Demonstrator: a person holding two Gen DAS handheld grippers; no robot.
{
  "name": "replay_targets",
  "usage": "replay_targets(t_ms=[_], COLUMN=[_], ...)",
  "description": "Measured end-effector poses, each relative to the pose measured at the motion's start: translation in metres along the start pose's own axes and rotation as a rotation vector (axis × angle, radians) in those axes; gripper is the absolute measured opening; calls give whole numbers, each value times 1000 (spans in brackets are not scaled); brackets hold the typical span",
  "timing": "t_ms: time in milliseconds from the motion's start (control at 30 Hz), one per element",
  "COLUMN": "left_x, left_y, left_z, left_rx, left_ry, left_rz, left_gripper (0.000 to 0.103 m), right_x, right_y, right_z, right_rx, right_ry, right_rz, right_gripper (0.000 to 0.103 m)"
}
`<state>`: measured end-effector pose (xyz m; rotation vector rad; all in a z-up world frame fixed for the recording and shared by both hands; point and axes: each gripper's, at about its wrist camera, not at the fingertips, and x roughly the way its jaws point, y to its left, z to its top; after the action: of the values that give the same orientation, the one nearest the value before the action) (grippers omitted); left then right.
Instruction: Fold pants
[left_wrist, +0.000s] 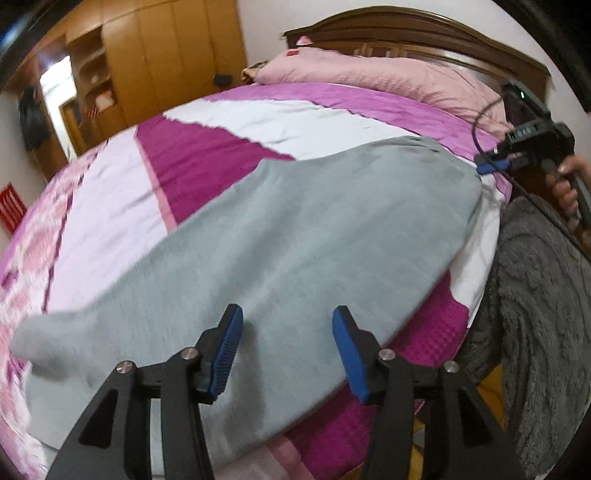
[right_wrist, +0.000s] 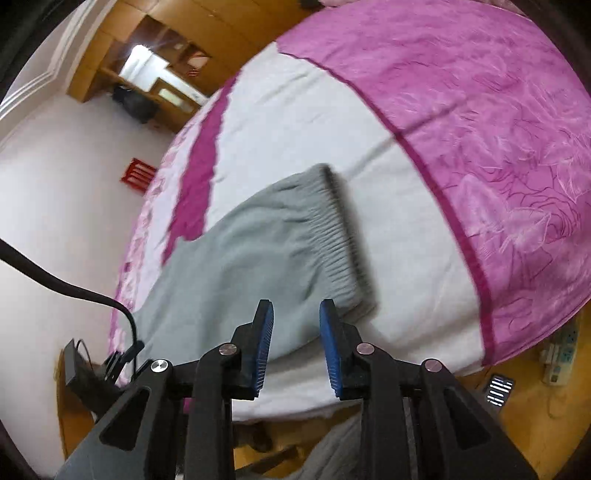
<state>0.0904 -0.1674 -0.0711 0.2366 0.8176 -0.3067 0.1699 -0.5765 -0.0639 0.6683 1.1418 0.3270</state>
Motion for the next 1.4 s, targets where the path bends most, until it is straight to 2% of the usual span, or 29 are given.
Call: replay_targets(t_ms=[100,200,300,500,633,667,700,800,933,1067,1200,1300,1400], left_x=[-1,-1,-2,0,0,0,1,1,0,0,0,-3,-9], left_y=[9,12,10,11,10,11,11,10,10,11,13,15,17], left_z=[-6,-10,-14,-16,-18,-18,-18,-18,-17,-18,-19,-19,-21], left_rx=[-40,-27,-12,-21,-16,-18,-19,-17,-11,-11,-23,-31,-37], left_ry=[-5,-3,-12,-10,-11,-10,-10,-10,-11,-13,-11,-11,-13], left_rz=[-23,-13,-1,-2,-1,-2,-2,0,3,3,-5,-4,8], left_gripper=[54,55,56,56,57,57,57,57,58,59,59,59,59], right_x=[1,2,-3,11,16,15,11,7,6,2,20,16,-3], right_y=[-2,4,-1,-17,-19,-20,-22,-24,-22,-23,-23,-19,-7], right_z=[-1,2,1,3,5,5,4,2,-1,1,0,0,-3], right_rx=[10,-10,10,51,78,80,84,87,56,78,30,10,-55], right_ry=[6,15,12,35,16,11,0,-5,3,-26,58,36,-34], right_rz=[-15,-54,-27,-58,-25,-27,-42,-28,-59,-23,-85,-94,-153], right_gripper=[27,27,27,27,27,25,15,12,12,11,12,17,22])
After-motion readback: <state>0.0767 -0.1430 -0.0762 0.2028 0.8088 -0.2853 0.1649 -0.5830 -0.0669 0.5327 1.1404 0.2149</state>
